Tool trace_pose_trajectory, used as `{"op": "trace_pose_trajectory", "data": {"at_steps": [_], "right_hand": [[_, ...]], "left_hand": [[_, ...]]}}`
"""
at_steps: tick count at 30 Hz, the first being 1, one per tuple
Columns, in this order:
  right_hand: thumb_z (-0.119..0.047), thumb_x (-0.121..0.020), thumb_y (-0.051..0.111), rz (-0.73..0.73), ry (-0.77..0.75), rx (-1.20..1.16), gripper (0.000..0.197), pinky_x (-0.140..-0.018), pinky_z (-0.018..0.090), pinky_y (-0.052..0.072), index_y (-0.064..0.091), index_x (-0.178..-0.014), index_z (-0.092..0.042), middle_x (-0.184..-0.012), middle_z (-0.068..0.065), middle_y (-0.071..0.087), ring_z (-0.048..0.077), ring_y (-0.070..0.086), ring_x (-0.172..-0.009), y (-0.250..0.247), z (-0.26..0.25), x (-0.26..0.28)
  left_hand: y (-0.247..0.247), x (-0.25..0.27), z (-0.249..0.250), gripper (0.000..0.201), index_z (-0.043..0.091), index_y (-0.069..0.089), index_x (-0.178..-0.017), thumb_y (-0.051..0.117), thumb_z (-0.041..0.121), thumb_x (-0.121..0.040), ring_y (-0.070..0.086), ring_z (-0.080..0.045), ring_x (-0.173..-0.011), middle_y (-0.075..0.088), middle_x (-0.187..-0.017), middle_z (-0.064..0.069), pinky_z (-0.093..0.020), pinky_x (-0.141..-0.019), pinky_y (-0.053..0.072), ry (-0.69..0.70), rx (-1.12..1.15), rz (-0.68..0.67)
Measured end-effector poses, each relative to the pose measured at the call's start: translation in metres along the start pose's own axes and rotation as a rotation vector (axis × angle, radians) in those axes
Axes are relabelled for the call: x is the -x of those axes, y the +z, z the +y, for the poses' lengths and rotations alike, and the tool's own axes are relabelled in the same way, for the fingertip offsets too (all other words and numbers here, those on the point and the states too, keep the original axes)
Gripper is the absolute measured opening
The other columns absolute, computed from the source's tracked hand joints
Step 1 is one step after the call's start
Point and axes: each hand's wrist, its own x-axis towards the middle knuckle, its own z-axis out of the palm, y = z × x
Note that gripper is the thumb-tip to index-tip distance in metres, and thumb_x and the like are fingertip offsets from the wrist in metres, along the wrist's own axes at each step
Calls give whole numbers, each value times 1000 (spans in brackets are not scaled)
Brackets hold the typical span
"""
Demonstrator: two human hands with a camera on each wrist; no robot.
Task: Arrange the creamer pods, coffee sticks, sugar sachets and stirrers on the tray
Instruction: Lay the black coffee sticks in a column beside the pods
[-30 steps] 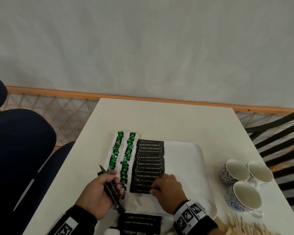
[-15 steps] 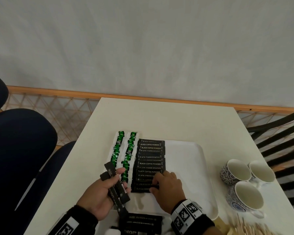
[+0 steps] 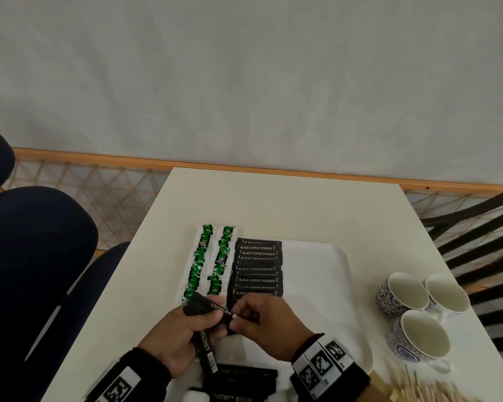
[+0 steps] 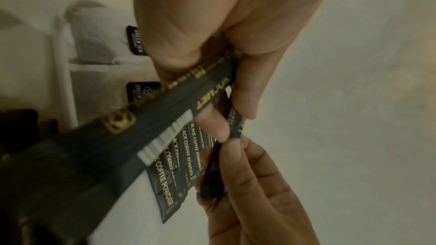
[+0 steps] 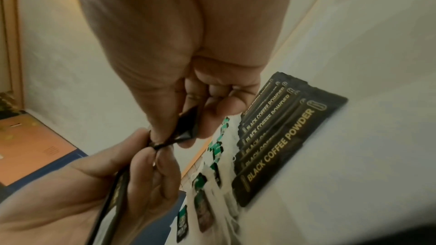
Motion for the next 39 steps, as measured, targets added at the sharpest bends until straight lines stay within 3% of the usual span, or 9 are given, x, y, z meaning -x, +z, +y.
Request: {"op": "trace_pose_trajectory", "data": {"at_steps": [4, 7, 18, 22, 26, 28, 32, 35, 39], "right_hand": [[-26, -85, 64, 8, 25, 52, 15, -58, 16, 43, 52, -77, -30, -68, -14, 64, 5, 57, -61, -4, 1, 1], [-25, -88, 63, -54, 99, -208, 15, -59, 23, 47, 50, -83, -21, -81, 6, 73, 16, 65, -63, -8, -2, 5], [-21, -95, 59, -94, 185, -495, 14, -57, 21, 43, 57, -92, -8, -79, 7, 67, 14, 59, -62, -24, 7, 16], [-6, -87, 65, -92, 216, -537, 8, -56, 21, 44, 60, -93, -8, -77, 7, 66, 15, 59, -61, -22, 10, 17], [-29, -81, 68, -101, 290, -664, 23, -56, 24, 41, 58, -86, -8, -77, 10, 65, 18, 57, -60, -23, 12, 16], [-24, -78, 71, -117, 295, -673, 22, -55, 24, 41, 60, -88, -8, -76, 10, 65, 17, 57, -58, -24, 12, 17], [-8, -78, 75, -114, 270, -409, 17, -58, 23, 46, 67, -92, -14, -72, 2, 66, 13, 59, -61, -25, 16, 15], [-23, -78, 75, -9, 276, 59, 15, -68, 15, 48, 65, -81, -33, -70, -12, 65, -1, 57, -65, -27, 24, 13], [-33, -82, 67, 45, 274, 328, 9, -74, 13, 45, 69, -91, -30, -81, -15, 65, 2, 59, -80, -18, 37, 15]], "left_hand": [[-3, 0, 2, 15, 2, 72, -91, 64, -1, -80, 58, -19, -54, 64, -71, -15, -21, -43, 49, 3, 8, 17], [-6, 0, 2, 14, 2, 68, -92, 63, -1, -79, 55, -19, -54, 62, -67, -13, -20, -39, 44, 9, -7, 5], [-6, -2, 1, 17, 0, 70, -83, 59, -13, -81, 51, -20, -55, 57, -61, -11, -19, -39, 41, 45, -108, 5], [-4, -2, 0, 16, -1, 68, -86, 59, -14, -81, 52, -19, -52, 56, -61, -12, -20, -39, 39, 53, -152, -8], [-2, -1, 0, 19, 1, 70, -78, 60, -15, -80, 52, -18, -53, 57, -61, -11, -21, -41, 37, 55, -208, -28], [-1, -1, -1, 24, 3, 70, -71, 59, -16, -80, 53, -17, -52, 58, -60, -11, -20, -41, 37, 58, -238, -23], [0, 0, -1, 28, 3, 70, -74, 55, -20, -80, 52, -16, -51, 58, -63, -12, -20, -39, 37, 77, -262, -27], [-3, 0, 3, 26, -1, 66, -97, 53, -17, -82, 48, -16, -54, 59, -76, -12, -22, -41, 36, 113, -229, -26], [-9, -2, 5, 17, 2, 61, -99, 52, -6, -88, 48, -15, -54, 54, -79, -12, -22, -40, 33, 137, -107, 12]]}}
